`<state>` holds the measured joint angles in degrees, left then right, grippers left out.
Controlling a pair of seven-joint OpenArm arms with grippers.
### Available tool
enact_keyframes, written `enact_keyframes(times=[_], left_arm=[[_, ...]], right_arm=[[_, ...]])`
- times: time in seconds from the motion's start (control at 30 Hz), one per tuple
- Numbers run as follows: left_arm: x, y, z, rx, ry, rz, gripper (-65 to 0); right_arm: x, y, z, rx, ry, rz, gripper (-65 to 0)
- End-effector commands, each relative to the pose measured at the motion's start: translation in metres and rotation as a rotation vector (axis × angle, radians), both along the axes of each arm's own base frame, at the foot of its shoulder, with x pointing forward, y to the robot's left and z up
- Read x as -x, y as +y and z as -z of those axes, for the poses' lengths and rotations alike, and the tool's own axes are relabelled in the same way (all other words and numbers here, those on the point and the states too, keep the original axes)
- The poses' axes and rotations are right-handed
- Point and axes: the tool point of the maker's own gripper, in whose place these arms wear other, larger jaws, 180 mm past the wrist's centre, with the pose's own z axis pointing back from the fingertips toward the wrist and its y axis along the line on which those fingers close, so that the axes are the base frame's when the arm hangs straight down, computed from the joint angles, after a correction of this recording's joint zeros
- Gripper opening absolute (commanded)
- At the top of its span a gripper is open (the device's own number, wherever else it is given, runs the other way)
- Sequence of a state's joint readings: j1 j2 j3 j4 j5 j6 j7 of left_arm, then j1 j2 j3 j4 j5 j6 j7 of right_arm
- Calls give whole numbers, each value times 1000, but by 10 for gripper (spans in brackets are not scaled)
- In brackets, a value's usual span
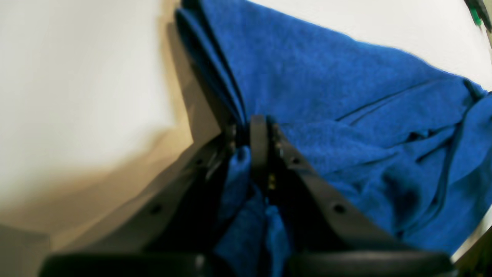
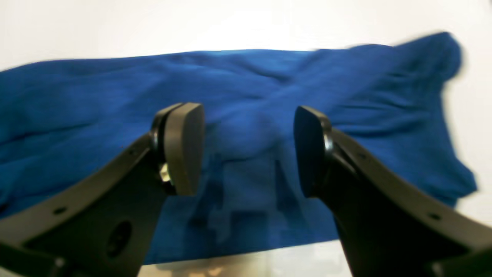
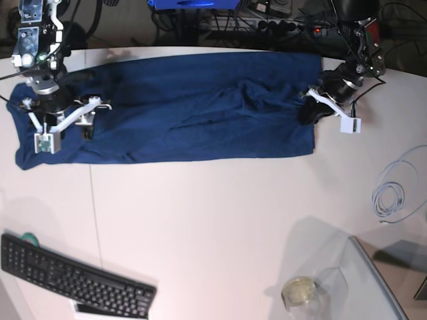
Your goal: Layout the t-shirt on the table in an organized manner, then fold the t-shirt properly
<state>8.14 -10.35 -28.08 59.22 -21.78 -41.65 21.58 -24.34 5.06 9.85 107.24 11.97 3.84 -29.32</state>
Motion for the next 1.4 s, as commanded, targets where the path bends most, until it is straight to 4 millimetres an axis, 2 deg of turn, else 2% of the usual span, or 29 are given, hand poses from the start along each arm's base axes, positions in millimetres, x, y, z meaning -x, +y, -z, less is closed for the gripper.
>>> enact_keyframes(times=[0.0,0.2,0.37,0.43,0.53,0.8,0.97,1.2,1.37], left_arm=[[1,23,-1,-72,25,-3,-650],[-10,47,-27,-160,-30,28,-650],[-5,72,-53,-232,-85,-11,-650],[-3,74,-66,-261,-111,-4,-650],[8,67,-79,-304,-131,45,-650],[21,12,-95,-304,-171,203,-650],[27,-40,-104,-273,-207,331,-650],[29,-100,-96,-194,-199,399,-650],[18,-134,-95,-156,-212,427,-650]], right_arm=[[-7,-6,-11,8,-46,10,-300],[-3,-21,-12,25,-44,46,-300],[-3,-21,-12,25,-44,46,-300],[-3,-21,-12,25,-44,46,-300],[-3,-21,-12,25,-44,46,-300],[-3,-21,-12,25,-44,46,-300],[-3,-21,-12,25,-44,46,-300],[-3,-21,-12,25,-44,46,-300],[-3,-21,-12,25,-44,46,-300]])
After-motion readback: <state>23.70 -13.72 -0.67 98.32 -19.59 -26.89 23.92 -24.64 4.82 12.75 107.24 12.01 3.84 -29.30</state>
